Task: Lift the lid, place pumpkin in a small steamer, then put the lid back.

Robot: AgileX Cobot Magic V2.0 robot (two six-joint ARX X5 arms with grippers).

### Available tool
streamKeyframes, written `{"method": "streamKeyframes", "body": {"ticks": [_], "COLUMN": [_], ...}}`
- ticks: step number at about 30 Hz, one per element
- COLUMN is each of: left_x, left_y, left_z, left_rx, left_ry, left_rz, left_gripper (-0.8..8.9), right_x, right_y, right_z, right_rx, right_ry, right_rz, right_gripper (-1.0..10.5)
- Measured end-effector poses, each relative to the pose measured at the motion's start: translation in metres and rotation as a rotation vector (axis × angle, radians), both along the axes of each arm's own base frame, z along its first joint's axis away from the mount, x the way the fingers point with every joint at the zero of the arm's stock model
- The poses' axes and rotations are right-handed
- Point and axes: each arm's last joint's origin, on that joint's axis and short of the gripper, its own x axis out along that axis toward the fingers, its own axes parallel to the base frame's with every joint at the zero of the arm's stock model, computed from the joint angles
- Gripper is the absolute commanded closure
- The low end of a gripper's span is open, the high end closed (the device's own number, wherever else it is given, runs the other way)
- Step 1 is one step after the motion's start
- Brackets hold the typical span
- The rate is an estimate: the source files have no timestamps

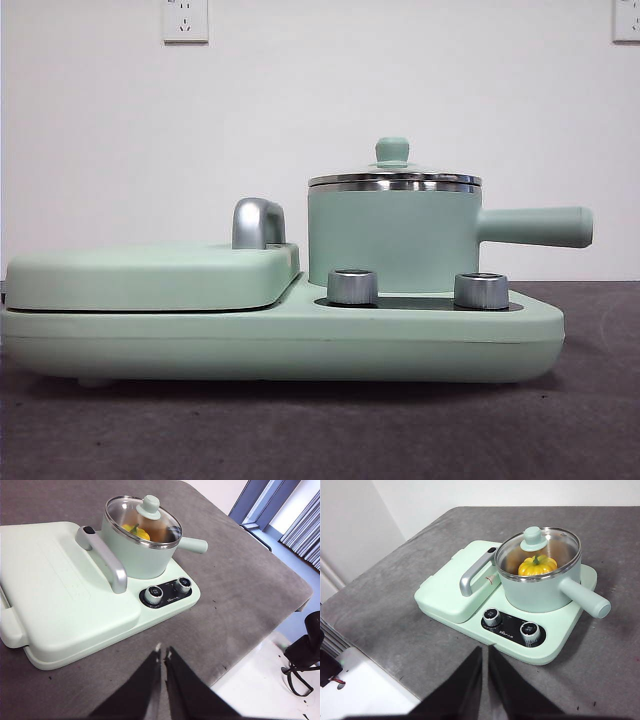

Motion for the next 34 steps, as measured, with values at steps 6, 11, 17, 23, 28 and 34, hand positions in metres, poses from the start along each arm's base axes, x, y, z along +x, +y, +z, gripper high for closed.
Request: {"method": "streamKeyframes", "body": {"ticks": [6,11,17,23,28,34], "left_x": [0.000,-0.001,-0.001,0.019,0.045,0.069], "left_y": [0.000,0.002,0.006,0.002,0.001,0.007], "left_z": [0.000,-0.002,-0.002,-0.014,-0.056,-0.124], "left_rx": [-0.002,-0.006,-0.028,-0.073,-0.033,-0.015], "left_ry": [0.002,-0.002,-0.049,-0.293,-0.434,-0.407], "left_rz": [0.001,0.043,0.173,0.291,0.399,0.568], "left_gripper": [7.93,7.93,7.93,7.93,7.93,7.93], "right_x": [0.000,0.000,0.000,0.000,0.000,0.000], "right_y": [0.000,0.000,0.000,0.000,0.000,0.000], "right_z": [0.000,0.000,0.000,0.000,0.000,0.000], "right_rx": [0.000,0.000,0.000,0.000,0.000,0.000], "right_ry": [0.000,0.001,0.000,0.000,0.000,0.000], "right_rz": [0.000,0.000,0.000,0.000,0.000,0.000], "right_gripper": [9.3,9.3,9.3,9.3,9.3,9.3]}}
